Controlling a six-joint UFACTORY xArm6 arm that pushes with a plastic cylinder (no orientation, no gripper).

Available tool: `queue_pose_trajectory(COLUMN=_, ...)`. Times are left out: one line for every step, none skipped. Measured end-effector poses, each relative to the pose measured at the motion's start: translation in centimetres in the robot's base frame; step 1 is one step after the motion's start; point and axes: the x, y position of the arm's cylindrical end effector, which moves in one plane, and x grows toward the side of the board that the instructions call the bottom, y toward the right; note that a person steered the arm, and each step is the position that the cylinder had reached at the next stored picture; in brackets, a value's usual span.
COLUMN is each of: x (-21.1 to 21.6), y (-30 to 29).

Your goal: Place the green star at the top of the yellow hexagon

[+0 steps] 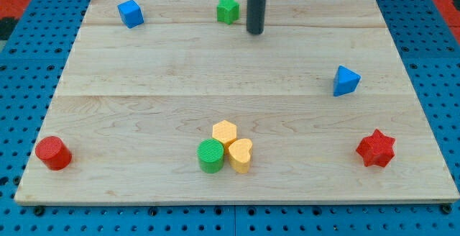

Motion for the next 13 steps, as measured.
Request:
queue_pose_trajectory(x=-5.8, y=-1.4)
queue_pose_trajectory(x=-5.5, y=-8.2)
queue_pose_trajectory(x=3.0, y=-8.2)
queue_pose_trajectory(x=6.7, y=-7.4)
queue_pose_trajectory(x=0.8, y=-7.8)
queue_pose_trajectory(x=0.6, y=-3.0)
queue_pose_trajectory(x=6.4, y=-3.5)
queue_pose_trajectory(x=12.1, y=-5.0)
queue_pose_trajectory(x=10.0, y=-4.4)
queue_pose_trajectory(x=9.2, y=-5.6)
queue_pose_trajectory(x=15.8, y=-5.0)
queue_pose_trajectory(x=12.2, y=-4.2)
queue_pose_trajectory(x=9.9, y=-7.4)
